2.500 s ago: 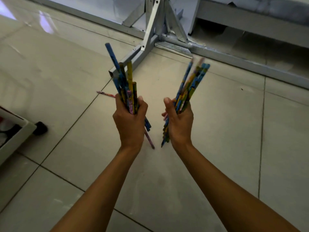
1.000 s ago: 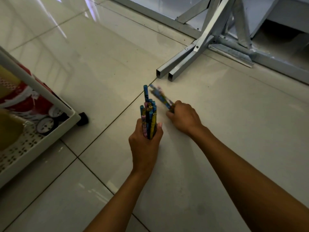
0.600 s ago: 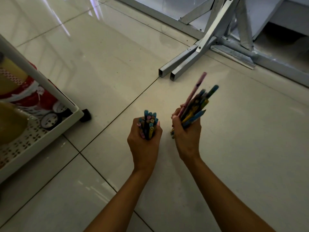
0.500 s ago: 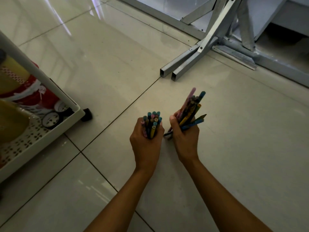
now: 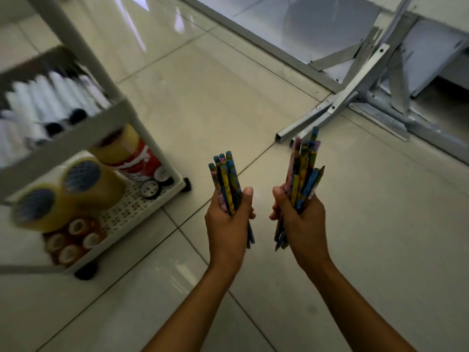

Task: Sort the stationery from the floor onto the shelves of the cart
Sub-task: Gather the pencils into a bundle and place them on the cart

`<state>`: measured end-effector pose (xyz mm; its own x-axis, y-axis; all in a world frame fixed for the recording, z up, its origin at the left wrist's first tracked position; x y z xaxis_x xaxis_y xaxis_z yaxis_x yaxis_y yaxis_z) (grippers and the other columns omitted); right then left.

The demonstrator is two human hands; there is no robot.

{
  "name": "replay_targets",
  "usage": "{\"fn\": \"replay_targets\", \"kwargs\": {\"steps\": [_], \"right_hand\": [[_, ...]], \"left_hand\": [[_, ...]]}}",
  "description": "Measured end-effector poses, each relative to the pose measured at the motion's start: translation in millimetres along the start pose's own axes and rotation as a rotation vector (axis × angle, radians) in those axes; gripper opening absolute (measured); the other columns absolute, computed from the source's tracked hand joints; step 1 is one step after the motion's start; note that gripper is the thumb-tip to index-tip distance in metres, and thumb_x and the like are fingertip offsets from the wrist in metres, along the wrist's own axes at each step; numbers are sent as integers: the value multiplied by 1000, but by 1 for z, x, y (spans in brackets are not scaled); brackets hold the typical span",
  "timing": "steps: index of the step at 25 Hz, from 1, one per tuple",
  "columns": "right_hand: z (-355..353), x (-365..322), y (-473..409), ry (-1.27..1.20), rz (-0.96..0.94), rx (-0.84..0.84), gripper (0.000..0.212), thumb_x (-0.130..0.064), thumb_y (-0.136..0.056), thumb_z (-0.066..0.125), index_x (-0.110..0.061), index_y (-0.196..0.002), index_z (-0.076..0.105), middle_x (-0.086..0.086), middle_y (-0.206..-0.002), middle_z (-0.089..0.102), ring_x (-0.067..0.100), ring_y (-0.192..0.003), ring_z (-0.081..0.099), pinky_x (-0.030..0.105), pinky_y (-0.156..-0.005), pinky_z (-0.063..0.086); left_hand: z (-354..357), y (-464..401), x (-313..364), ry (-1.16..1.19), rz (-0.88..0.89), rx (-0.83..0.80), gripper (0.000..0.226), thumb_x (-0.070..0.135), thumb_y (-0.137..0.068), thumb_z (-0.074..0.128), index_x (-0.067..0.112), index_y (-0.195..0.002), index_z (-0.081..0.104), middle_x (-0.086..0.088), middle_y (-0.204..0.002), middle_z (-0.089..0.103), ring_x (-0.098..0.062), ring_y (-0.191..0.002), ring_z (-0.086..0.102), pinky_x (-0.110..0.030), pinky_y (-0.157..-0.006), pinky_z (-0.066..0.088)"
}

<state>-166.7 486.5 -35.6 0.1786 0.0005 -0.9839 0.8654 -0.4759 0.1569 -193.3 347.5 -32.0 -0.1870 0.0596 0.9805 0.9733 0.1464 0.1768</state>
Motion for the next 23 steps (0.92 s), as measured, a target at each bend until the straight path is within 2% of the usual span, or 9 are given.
{"fn": "replay_targets", "kwargs": {"steps": [3, 6, 12, 17, 19, 21, 23], "right_hand": [[25, -82, 31, 39, 80, -127, 10, -29, -89, 64, -20, -86, 61, 1, -66, 66, 14, -60, 66, 29, -61, 57], [52, -169, 55, 68, 128, -268, 12, -28, -91, 62, -16, -86, 63, 2, -70, 69, 17, -61, 67, 34, -63, 58], [97, -326, 94, 69, 111, -521, 10, -21, -91, 61, -23, -81, 62, -9, -56, 63, 2, -51, 59, 19, -52, 49], [143, -420, 111, 238, 61, -687, 5, -36, -88, 61, -32, -86, 64, -13, -70, 69, 0, -60, 63, 20, -57, 50], [169, -456, 106, 390, -17, -723, 12, -35, -87, 61, -27, -94, 66, -9, -80, 71, 4, -71, 66, 24, -63, 53], [206, -484, 92, 560, -93, -752, 17, -33, -87, 60, -22, -98, 66, -3, -85, 69, 13, -77, 65, 26, -64, 50], [245, -493, 72, 707, -134, -775, 21, -32, -87, 59, -15, -100, 62, 5, -92, 67, 22, -84, 64, 28, -65, 46]], "left_hand": [[-40, 21, 82, -3, -61, 61, 22, 32, -87, 65, 13, -80, 57, 1, -61, 62, -15, -60, 65, -22, -59, 54], [-78, 39, 163, -5, -102, 140, 24, 31, -87, 66, 9, -79, 60, 0, -61, 63, -10, -57, 64, -18, -55, 51], [-141, 63, 310, 101, -105, 261, 6, 23, -87, 65, 21, -82, 64, 4, -62, 67, -3, -55, 65, -14, -52, 50], [-188, 62, 398, 122, -44, 356, 19, 16, -89, 63, 34, -87, 60, 28, -66, 67, 11, -63, 64, -5, -54, 47], [-213, 47, 422, 76, -55, 411, 17, 21, -89, 64, 37, -84, 60, 26, -70, 68, 15, -67, 62, -4, -58, 46], [-239, 24, 437, 21, -92, 447, 9, 25, -89, 65, 32, -84, 64, 17, -75, 68, 7, -69, 65, -13, -62, 50], [-259, 0, 448, -30, -133, 470, 13, 26, -89, 65, 26, -75, 65, 8, -72, 68, -11, -69, 68, -24, -67, 52]]}}
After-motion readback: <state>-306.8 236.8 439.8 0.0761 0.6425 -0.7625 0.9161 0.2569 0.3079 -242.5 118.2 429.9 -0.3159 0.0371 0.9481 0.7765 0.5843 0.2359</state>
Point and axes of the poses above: each hand's wrist, its own y-axis away from the middle knuckle, its own z-axis out of the palm, x = y × z, the point moved 5 cm from there along -y, towards the middle knuckle
